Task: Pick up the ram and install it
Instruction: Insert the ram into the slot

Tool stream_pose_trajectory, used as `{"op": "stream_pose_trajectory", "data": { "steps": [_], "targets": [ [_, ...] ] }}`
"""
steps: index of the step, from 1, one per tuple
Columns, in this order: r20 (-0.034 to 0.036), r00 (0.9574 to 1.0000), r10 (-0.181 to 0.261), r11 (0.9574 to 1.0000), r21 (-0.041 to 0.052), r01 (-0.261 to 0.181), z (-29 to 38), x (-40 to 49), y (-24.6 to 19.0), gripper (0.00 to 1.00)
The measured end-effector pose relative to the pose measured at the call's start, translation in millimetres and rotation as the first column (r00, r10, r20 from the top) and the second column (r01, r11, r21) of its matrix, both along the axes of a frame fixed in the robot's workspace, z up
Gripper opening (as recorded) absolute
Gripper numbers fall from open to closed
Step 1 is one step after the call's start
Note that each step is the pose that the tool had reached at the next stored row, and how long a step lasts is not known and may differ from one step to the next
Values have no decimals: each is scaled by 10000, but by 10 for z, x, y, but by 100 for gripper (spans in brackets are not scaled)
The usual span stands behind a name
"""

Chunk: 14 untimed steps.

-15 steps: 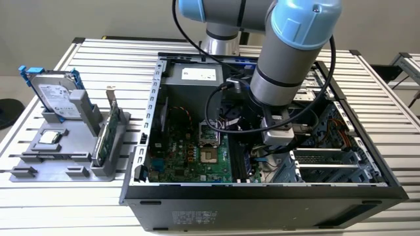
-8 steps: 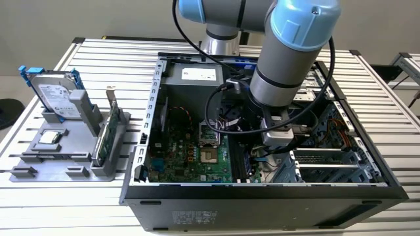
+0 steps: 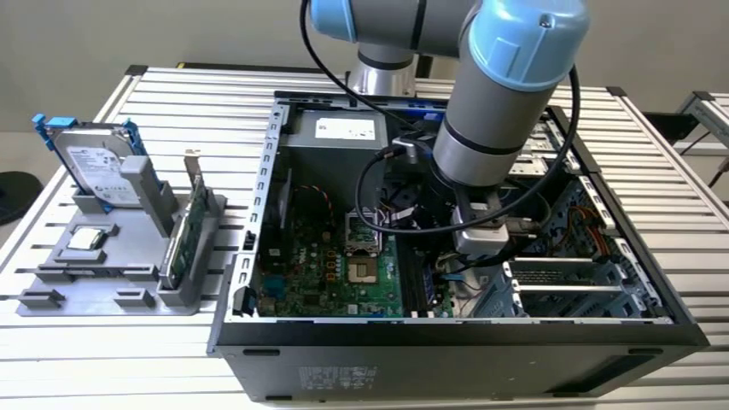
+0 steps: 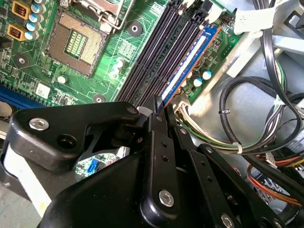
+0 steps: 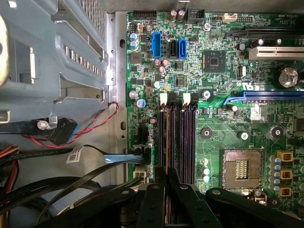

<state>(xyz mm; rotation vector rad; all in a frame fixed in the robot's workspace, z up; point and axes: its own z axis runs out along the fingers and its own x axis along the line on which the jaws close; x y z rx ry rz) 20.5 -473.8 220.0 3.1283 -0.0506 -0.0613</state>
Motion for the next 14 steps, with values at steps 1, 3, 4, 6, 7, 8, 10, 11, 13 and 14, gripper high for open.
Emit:
{"op": "stream_pose_trajectory", "data": {
  "steps": [1, 3, 4, 6, 7, 8, 10, 11, 13, 14],
  "targets": [
    [0, 10000, 1, 10000, -2, -1, -2, 0, 2, 0],
    [-1, 10000, 0, 10000, 2, 0, -9, 1, 3, 0],
    [0, 10000, -1, 10000, 3, 1, -15, 1, 4, 0],
    [0, 10000, 0, 10000, -1, 0, -26, 2, 5, 0],
    [0, 10000, 0, 10000, -2, 0, -27, 3, 5, 0],
    [0, 10000, 1, 10000, -2, -1, -28, 3, 5, 0],
    [0, 10000, 0, 10000, -2, 0, -28, 3, 5, 0],
    [0, 10000, 0, 10000, 0, 0, -29, 3, 6, 0],
    [0, 10000, 0, 10000, 0, 0, -29, 3, 6, 0],
    [0, 10000, 0, 10000, -1, 0, -29, 3, 6, 0]
  ]
}}
